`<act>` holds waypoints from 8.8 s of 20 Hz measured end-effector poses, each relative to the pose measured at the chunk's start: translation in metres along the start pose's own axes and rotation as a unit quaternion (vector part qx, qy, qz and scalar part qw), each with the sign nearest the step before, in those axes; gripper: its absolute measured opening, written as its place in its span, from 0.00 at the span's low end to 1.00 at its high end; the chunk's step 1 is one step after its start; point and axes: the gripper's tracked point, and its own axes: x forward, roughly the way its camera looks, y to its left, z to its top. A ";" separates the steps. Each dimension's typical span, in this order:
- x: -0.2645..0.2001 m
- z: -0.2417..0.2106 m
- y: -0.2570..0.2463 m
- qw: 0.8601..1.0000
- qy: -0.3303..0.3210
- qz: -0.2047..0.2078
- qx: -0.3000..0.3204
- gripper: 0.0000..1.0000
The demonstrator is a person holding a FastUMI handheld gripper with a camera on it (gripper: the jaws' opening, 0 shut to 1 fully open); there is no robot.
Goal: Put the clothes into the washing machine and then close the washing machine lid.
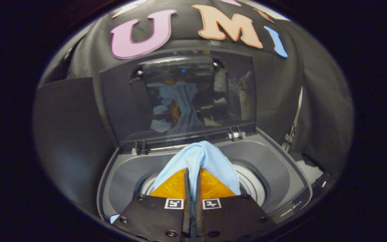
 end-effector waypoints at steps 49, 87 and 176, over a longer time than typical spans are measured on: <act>-0.052 0.405 0.036 0.907 -0.419 -0.036 -0.013 0.99; 0.006 0.269 0.074 0.954 -0.283 0.087 -0.050 0.97; -0.215 0.097 0.001 0.970 -0.200 0.135 -0.042 0.98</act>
